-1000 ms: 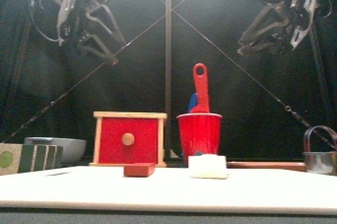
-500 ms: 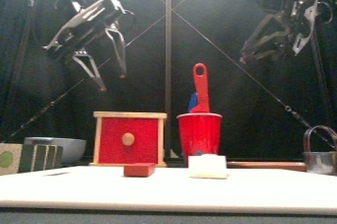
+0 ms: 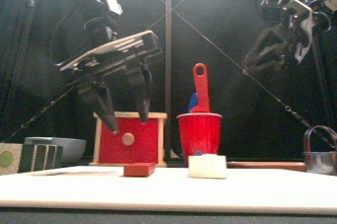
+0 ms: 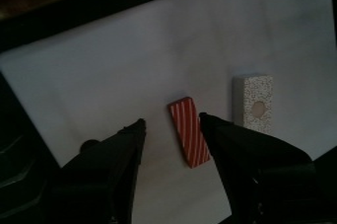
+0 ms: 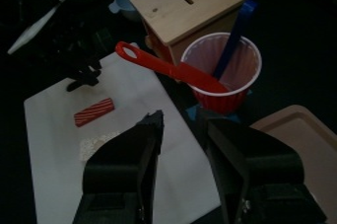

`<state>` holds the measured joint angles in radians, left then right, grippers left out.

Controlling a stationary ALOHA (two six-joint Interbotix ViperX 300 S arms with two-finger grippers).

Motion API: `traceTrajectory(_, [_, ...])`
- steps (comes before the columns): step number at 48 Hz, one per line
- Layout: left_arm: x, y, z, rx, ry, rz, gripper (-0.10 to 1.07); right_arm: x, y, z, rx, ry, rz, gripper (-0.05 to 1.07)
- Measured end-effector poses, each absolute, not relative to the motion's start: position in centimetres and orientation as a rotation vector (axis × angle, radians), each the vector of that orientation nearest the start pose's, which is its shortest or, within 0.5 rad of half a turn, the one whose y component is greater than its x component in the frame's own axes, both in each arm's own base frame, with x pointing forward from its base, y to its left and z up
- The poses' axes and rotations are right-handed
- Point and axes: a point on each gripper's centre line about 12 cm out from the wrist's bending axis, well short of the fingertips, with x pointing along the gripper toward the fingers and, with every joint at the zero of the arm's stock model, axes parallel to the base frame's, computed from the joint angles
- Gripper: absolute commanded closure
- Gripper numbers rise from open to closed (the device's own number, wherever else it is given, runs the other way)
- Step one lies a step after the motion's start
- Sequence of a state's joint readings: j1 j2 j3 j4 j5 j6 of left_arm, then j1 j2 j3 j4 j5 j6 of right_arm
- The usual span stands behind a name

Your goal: Grab salmon

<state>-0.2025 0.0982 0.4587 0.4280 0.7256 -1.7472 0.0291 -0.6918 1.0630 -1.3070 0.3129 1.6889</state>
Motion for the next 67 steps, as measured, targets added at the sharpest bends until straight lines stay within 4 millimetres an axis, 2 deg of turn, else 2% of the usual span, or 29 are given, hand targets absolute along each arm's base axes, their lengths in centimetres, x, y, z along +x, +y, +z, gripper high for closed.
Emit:
traceTrajectory(18, [38.8, -5.8, 13.5, -0.919, 0.914, 0.998, 0.14, 23.9, -2.3, 23.0, 0.320, 0.418, -0.318, 0.30])
traceTrajectory(29, [39.6, -7.1, 13.3, -0.963, 0.891, 1.007, 0.14, 23.9, -2.3, 23.0, 0.325, 0.419, -0.318, 0.30])
traceTrajectory(37, [40.7, -7.9, 12.3, -0.954, 0.900, 1.003, 0.14, 23.8, -2.3, 22.9, 0.328, 0.422, -0.320, 0.30])
traceTrajectory(43, [41.1, -8.1, 11.7, -0.951, 0.913, 1.021, 0.14, 23.8, -2.3, 22.8, 0.328, 0.425, -0.321, 0.30])
traceTrajectory(54, [40.6, -8.3, 10.9, -0.939, 0.947, 1.082, 0.14, 23.6, -2.3, 22.4, 0.330, 0.436, -0.324, 0.30])
traceTrajectory(67, [41.9, -8.8, 10.7, -0.952, 0.941, 1.073, 0.14, 23.5, -2.3, 22.1, 0.330, 0.442, -0.325, 0.30])
